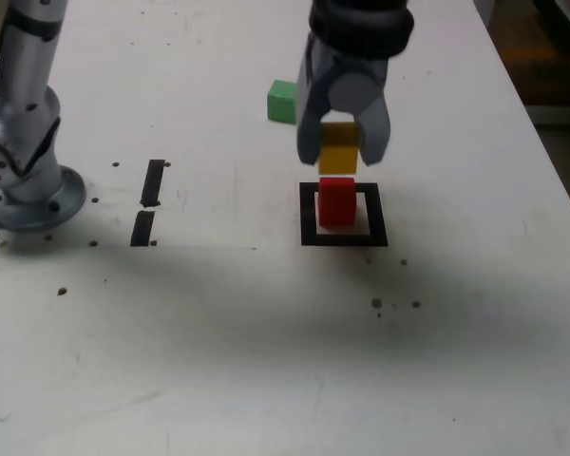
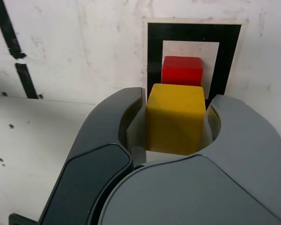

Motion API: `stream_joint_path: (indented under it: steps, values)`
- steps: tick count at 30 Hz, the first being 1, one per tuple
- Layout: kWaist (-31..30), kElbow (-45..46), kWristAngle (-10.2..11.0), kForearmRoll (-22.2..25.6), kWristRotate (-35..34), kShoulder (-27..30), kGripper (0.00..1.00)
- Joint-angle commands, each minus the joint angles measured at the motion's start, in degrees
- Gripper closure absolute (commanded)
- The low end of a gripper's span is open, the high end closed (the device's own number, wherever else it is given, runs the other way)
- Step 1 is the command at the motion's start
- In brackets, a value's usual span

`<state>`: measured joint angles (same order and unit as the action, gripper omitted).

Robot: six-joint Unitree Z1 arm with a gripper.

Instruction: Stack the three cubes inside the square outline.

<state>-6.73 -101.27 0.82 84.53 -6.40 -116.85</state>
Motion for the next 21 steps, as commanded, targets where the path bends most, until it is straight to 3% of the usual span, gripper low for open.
stream_joint_path:
  steps: [1,14,21]
  values:
    - [-0.5,0.7,0.1,-0.4,-0.5,-0.3,0.79]
    - [-0.6,6.5,0.6,-6.1,-0.7,0.0,0.79]
    - [-0.5,6.8,1.0,-6.8,-0.6,0.2,0.77]
